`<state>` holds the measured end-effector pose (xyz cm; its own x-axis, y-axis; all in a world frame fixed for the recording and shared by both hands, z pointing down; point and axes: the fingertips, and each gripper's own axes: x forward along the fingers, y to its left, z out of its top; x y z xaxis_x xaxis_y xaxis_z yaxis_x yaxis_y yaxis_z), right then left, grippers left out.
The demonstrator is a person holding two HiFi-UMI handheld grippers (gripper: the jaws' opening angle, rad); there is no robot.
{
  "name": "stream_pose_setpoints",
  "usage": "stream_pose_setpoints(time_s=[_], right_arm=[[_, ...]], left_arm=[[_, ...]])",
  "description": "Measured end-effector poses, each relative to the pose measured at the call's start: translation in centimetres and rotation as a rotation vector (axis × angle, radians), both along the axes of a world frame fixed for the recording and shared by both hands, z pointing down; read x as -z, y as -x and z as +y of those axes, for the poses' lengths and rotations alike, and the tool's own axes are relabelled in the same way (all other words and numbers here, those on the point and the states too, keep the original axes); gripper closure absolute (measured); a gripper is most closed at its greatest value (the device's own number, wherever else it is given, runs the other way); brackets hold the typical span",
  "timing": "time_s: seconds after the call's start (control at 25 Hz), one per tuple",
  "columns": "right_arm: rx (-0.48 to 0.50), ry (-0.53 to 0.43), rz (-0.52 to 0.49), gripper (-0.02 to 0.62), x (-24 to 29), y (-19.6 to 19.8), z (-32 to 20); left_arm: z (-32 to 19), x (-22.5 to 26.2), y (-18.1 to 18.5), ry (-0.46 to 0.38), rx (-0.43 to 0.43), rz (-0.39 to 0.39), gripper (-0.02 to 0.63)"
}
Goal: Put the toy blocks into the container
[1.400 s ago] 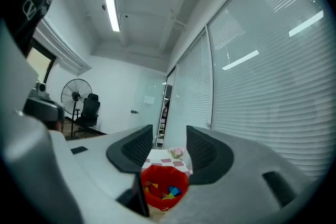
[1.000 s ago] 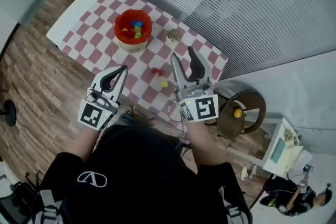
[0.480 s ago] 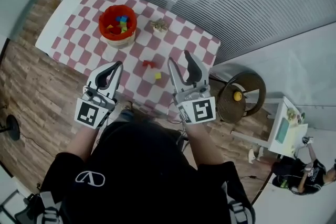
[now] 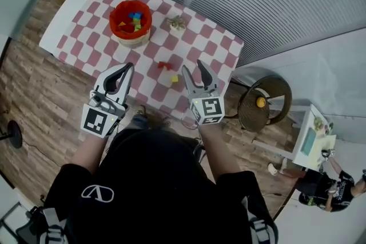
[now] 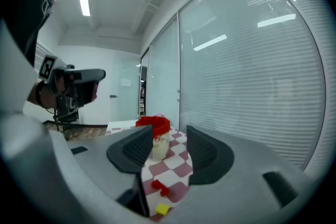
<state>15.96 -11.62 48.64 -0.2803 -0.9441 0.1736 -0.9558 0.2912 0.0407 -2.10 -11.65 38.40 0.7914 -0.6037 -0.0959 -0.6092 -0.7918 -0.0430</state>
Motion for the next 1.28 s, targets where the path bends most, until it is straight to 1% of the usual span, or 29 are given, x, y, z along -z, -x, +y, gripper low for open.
stream_pose_setpoints(time_s=[0.16,0.32,0.44,0.56,0.68,0.76,0.88,0.96,1.04,1.08,1.16,1.2,1.28], right_arm=[[-0.020,0.156,0.014,0.387,-6.8,-0.2,0.4],[-0.029,0.293,0.030,0.383,-12.5,0.1,0.6],[-0.038,0.416,0.047,0.383,-16.8,0.4,1.0],[-0.049,0.543,0.048,0.383,-21.0,0.5,1.3],[-0.054,0.661,0.050,0.380,-24.2,0.7,1.5],[-0.047,0.713,0.045,0.376,-25.6,1.1,1.3],[-0.039,0.774,0.052,0.370,-27.0,1.6,0.8],[-0.043,0.816,0.057,0.367,-27.9,1.7,0.5],[-0.047,0.861,0.066,0.364,-28.9,1.6,0.5],[-0.047,0.882,0.073,0.351,-29.4,1.6,0.5],[-0.045,0.921,0.078,0.351,-30.1,1.5,0.7],[-0.044,0.936,0.078,0.359,-30.3,1.5,0.7],[-0.042,0.955,0.083,0.425,-30.7,1.4,0.9]], left_arm=[[0.0,-0.2,0.4,0.005,0.008,-0.003,0.600],[0.0,-0.3,0.9,0.006,0.017,-0.005,0.600],[0.1,-0.5,1.2,0.007,0.023,-0.007,0.600],[0.1,0.1,1.4,-0.008,0.035,0.011,0.600],[0.4,-0.7,1.8,0.013,0.035,-0.016,0.600],[0.5,-0.7,2.1,0.014,0.041,-0.019,0.600],[0.3,-0.1,2.4,0.000,0.057,0.003,0.600],[0.4,-0.6,2.7,0.013,0.059,-0.013,0.600],[0.3,-0.4,3.0,0.006,0.068,-0.003,0.600],[0.2,-0.2,3.1,0.002,0.073,0.002,0.600],[0.3,-0.8,3.5,0.016,0.076,-0.017,0.600],[0.2,-1.0,3.6,0.022,0.077,-0.024,0.600],[0.2,-1.1,3.9,0.026,0.082,-0.027,0.600]])
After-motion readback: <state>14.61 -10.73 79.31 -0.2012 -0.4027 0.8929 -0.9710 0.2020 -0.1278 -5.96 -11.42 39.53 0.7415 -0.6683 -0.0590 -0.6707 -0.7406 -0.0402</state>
